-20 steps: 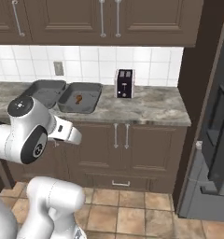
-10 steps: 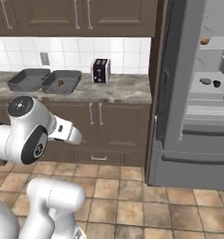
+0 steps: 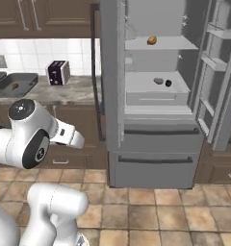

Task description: Place one eggplant and one chicken drumstick in each tupperware on the nearby counter, to pack two identical lunches.

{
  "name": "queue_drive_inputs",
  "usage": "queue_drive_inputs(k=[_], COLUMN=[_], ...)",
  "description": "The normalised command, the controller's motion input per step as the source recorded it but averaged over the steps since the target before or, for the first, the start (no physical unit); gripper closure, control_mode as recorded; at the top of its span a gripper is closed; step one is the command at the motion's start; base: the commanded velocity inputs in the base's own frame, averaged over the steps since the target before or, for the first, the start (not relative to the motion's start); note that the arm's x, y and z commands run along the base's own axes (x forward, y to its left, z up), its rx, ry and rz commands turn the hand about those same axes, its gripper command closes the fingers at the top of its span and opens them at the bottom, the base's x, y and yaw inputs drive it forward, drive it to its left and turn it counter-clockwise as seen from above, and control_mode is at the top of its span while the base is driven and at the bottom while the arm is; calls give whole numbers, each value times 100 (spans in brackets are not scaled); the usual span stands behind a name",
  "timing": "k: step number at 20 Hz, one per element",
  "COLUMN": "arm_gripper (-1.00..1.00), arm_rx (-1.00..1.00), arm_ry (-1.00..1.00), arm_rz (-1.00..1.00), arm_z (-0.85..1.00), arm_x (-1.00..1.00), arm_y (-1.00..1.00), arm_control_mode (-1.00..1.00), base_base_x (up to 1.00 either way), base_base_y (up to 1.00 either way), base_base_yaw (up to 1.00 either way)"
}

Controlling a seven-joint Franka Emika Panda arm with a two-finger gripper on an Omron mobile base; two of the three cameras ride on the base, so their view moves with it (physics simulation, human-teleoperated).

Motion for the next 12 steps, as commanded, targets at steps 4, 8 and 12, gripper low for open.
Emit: queue_drive_inputs(k=[4,8,12], arm_gripper=[-100,-100,-100], arm_rx=[0,0,0], arm_ry=[0,0,0], arm_rz=[0,0,0], arm_z=[0,0,0], arm_x=[0,0,0], arm_y=[0,0,0], arm_control_mode=[100,100,100], base_base_x=[37,56,97], base_base_y=[-100,-87,-27], base_base_yaw=[-24,-19,3])
